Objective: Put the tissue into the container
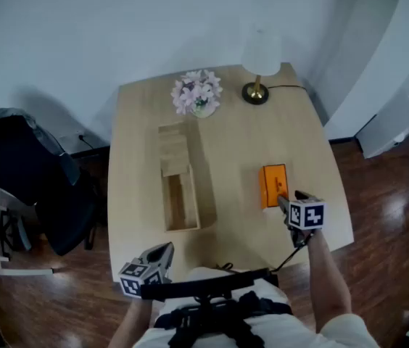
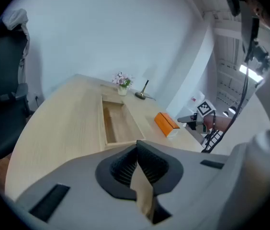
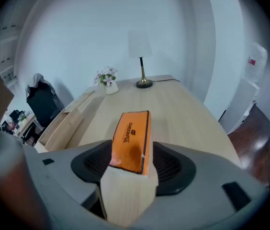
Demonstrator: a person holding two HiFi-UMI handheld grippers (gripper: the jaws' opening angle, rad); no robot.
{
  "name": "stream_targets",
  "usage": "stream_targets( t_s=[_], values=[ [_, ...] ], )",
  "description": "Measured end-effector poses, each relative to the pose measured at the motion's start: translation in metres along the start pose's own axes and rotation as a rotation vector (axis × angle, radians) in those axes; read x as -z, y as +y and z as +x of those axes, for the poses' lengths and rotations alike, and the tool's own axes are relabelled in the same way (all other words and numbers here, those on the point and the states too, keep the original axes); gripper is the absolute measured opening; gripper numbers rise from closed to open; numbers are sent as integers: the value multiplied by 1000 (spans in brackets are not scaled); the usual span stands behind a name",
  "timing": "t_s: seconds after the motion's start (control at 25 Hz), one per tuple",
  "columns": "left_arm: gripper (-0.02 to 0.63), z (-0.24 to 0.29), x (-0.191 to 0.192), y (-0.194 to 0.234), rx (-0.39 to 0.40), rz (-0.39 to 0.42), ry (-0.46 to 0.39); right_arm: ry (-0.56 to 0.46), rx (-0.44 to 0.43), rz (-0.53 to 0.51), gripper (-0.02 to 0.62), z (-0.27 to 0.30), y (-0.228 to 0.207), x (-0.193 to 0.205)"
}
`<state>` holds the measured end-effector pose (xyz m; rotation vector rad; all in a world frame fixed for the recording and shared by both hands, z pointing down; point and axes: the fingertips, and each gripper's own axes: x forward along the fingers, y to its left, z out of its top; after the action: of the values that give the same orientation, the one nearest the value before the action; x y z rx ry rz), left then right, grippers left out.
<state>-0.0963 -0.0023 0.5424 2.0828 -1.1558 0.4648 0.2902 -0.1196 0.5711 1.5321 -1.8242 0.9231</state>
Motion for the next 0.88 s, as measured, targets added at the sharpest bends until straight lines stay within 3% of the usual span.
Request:
stream_targets(
  t_s=[0.2,0.28,0.48,0.88],
  values=[
    [3,2,-21,-17,38,-6,-58,-13,-38,25,405,29,11,-23],
    [3,0,-25,-19,47,-20,-79,9,-17,20,427,39,9,-22],
    [3,-10,-35,-20,47,-57,-131,48,9,-8,433,57,9,-23],
    [3,-17,-36,-19,23,-66,-142,82,43,-28,433,72,4,-21]
  ],
)
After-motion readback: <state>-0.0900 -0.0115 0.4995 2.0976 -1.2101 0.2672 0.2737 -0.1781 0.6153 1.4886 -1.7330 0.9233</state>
